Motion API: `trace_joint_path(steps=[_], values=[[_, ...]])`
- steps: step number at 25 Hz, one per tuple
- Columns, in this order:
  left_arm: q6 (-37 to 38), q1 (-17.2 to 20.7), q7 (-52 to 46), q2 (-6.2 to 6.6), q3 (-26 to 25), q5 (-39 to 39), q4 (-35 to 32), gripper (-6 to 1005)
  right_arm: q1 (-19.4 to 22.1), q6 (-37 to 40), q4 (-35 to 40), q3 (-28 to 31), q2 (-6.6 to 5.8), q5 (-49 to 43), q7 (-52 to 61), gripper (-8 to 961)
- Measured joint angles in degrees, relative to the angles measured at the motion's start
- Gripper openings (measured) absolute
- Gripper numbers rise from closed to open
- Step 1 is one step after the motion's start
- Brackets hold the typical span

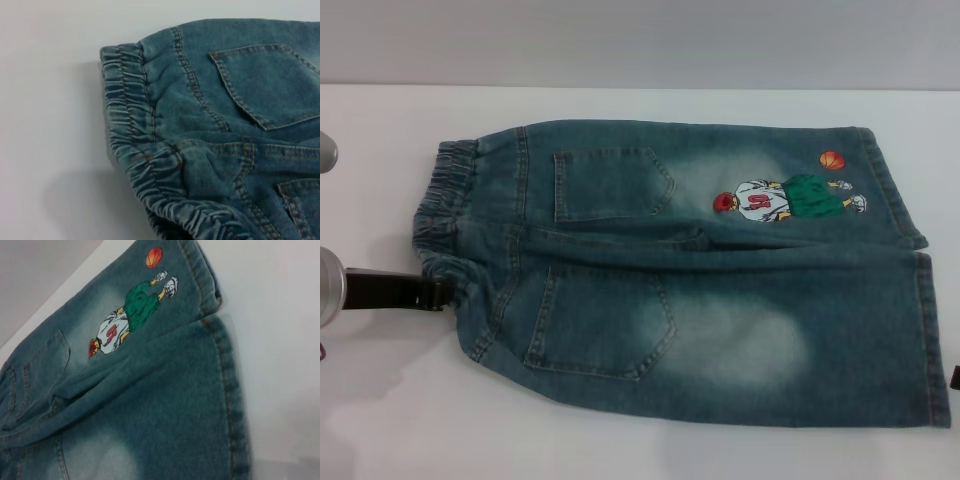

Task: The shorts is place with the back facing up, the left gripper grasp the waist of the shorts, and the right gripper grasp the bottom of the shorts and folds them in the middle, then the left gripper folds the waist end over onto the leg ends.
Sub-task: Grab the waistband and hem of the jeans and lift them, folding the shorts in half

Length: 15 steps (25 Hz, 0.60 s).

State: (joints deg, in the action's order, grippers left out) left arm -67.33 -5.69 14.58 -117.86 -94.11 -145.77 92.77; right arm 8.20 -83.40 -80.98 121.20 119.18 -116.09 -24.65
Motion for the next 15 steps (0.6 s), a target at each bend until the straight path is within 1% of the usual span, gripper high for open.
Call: trace_joint_path(steps=[15], values=[[0.08, 0.0, 0.0, 0.0, -0.05, 0.16, 0.36, 140, -0.71, 0.03, 0.3, -0.88, 0.03, -0.02, -0.14, 670]])
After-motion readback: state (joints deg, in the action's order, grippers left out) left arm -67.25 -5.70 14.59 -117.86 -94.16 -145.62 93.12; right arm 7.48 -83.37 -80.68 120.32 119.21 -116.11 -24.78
